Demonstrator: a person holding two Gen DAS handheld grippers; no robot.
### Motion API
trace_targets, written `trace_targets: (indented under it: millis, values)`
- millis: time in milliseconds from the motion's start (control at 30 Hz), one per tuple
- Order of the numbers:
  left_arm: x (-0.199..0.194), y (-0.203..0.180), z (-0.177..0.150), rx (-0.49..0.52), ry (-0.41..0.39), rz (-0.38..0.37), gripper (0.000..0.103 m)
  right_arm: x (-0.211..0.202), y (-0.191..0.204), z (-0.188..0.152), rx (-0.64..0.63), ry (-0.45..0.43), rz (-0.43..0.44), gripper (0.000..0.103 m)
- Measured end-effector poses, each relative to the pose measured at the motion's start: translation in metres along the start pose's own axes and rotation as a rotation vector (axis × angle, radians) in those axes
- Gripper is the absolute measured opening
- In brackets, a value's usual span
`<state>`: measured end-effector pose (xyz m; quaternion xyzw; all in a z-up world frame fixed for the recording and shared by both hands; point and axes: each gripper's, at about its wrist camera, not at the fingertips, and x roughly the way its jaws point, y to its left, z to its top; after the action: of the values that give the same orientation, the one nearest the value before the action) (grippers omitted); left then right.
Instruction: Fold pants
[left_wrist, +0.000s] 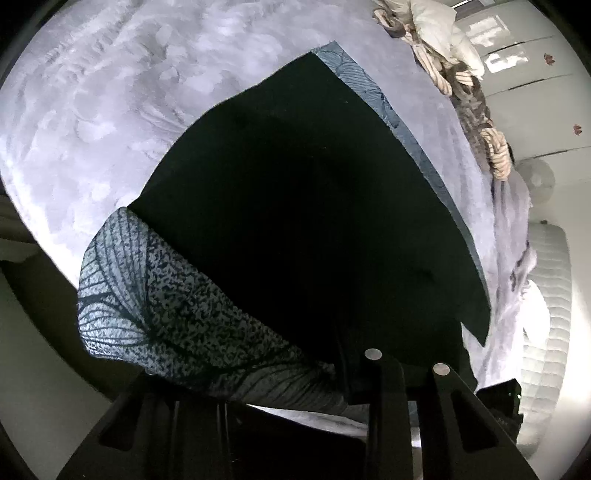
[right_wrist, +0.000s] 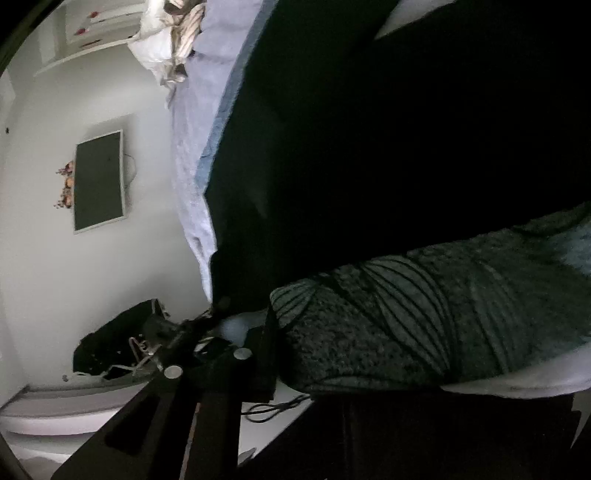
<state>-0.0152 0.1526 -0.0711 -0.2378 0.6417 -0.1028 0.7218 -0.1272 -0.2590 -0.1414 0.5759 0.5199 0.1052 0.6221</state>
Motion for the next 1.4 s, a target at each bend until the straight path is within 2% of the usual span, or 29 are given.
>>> trace_targets:
  millis: [133,233,400,500,533,633,667,733,767,800,833,867,933,967,1100,1200,1267,1300,1400]
  values:
    - [-0.015,-0.031,0.012,-0.031,-0.099,0.024,0.034,-0.011,0.038,0.013,-0.165,0.028,-0.024,0.008]
    - [-0.025,-0.051,0.031,-0.024,-0.151,0.041,0.034,-0.022,0.079,0.04,-0.297,0.042,-0.054,0.008]
    - [-0.016,-0.095,0.088,0.05,-0.201,0.031,0.034,-0.026,0.128,0.114,-0.394,0.022,-0.09,0.009]
    - [0.009,-0.117,0.126,0.116,-0.227,0.078,0.034,-0.011,0.138,0.158,-0.402,0.004,-0.138,0.009]
    - [0.023,-0.124,0.141,0.132,-0.226,0.109,0.037,-0.005,0.136,0.17,-0.385,0.001,-0.148,0.01]
    - [0.05,-0.127,0.171,0.141,-0.264,0.215,0.077,0.023,0.129,0.206,-0.348,-0.007,-0.206,0.013]
    - [0.055,-0.124,0.178,0.147,-0.281,0.226,0.081,0.035,0.125,0.217,-0.342,-0.008,-0.237,0.013]
    - [0.074,-0.121,0.197,0.164,-0.257,0.248,0.081,0.05,0.113,0.234,-0.306,-0.009,-0.264,0.015]
    - [0.082,-0.12,0.205,0.175,-0.244,0.265,0.081,0.058,0.104,0.243,-0.273,-0.013,-0.284,0.018]
    - [0.087,-0.12,0.21,0.186,-0.238,0.282,0.081,0.063,0.097,0.248,-0.256,-0.012,-0.289,0.029]
    - [0.088,-0.12,0.213,0.194,-0.234,0.292,0.081,0.069,0.094,0.251,-0.244,-0.011,-0.287,0.04]
    - [0.087,-0.12,0.216,0.201,-0.235,0.298,0.081,0.074,0.092,0.254,-0.237,-0.009,-0.28,0.046]
    - [0.074,-0.121,0.218,0.215,-0.272,0.309,0.081,0.074,0.098,0.253,-0.238,-0.011,-0.259,0.072]
    - [0.067,-0.121,0.219,0.22,-0.287,0.311,0.081,0.071,0.103,0.25,-0.251,-0.021,-0.251,0.077]
    - [0.037,-0.124,0.218,0.266,-0.328,0.326,0.081,0.037,0.121,0.228,-0.293,-0.047,-0.208,0.08]
    - [0.035,-0.142,0.201,0.362,-0.255,0.275,0.081,-0.007,0.119,0.203,-0.299,-0.113,-0.223,0.08]
    - [0.046,-0.169,0.175,0.477,-0.187,0.228,0.081,-0.041,0.108,0.186,-0.273,-0.175,-0.244,0.08]
    - [0.051,-0.181,0.167,0.512,-0.164,0.212,0.081,-0.06,0.098,0.179,-0.246,-0.215,-0.259,0.08]
    - [0.084,-0.232,0.126,0.629,-0.034,0.102,0.081,-0.121,0.056,0.152,-0.126,-0.332,-0.313,0.08]
